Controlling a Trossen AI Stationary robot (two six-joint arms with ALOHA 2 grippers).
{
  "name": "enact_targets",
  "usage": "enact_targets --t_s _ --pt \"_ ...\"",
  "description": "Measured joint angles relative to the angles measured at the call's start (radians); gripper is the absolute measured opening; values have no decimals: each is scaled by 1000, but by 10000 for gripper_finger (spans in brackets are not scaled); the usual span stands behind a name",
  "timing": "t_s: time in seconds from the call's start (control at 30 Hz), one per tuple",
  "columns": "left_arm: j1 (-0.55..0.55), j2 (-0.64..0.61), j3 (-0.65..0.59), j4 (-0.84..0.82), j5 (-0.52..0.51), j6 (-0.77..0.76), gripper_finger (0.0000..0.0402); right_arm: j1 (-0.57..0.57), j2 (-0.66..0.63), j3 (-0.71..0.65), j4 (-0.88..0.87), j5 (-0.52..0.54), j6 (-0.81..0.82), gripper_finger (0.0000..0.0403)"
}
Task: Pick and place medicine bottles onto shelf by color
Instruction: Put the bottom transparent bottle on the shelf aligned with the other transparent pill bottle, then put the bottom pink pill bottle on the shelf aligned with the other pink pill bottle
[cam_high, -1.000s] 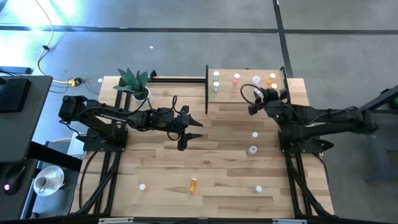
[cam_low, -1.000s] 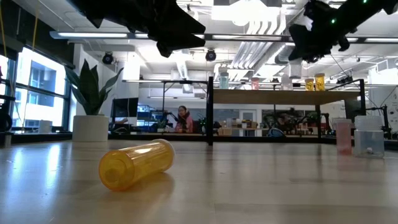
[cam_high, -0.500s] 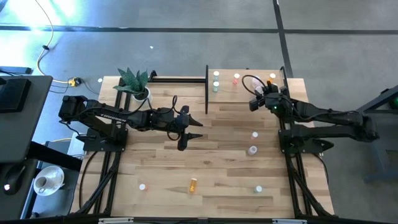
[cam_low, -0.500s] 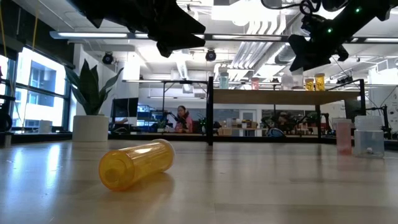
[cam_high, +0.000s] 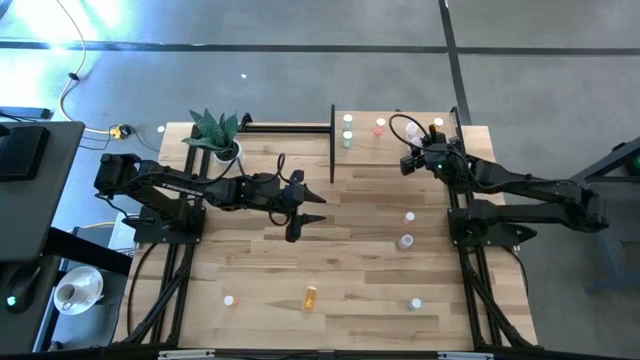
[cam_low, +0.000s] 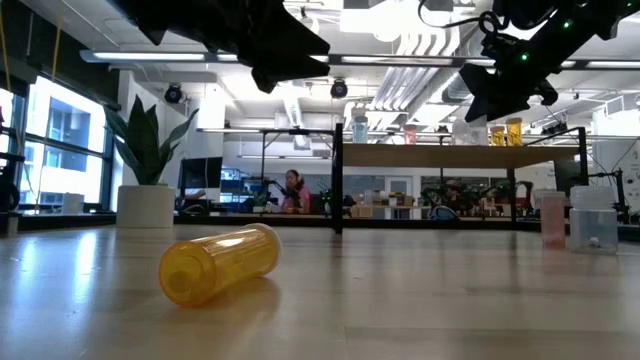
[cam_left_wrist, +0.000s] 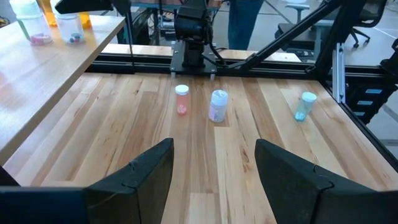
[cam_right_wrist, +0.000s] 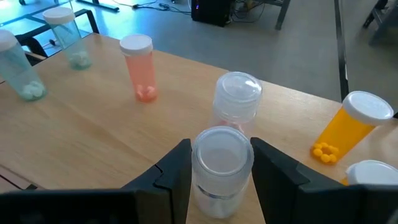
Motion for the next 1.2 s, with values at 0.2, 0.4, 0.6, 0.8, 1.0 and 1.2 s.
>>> enact_targets --t_s 0.2,0.4,0.6,0.8,1.0,1.2 --pt "0 0 0 0 0 0 215 0 -1 0 2 -1 -15 129" --pt "0 0 0 0 0 0 215 0 -1 0 17 6 -51 131" --pt "0 0 0 0 0 0 215 0 -1 0 17 8 -53 170" --pt "0 0 0 0 0 0 215 0 -1 0 25 10 -75 195" --pt "0 0 0 0 0 0 215 0 -16 0 32 10 -79 197" --pt "1 0 0 -2 0 0 215 1 -69 18 26 0 -79 197"
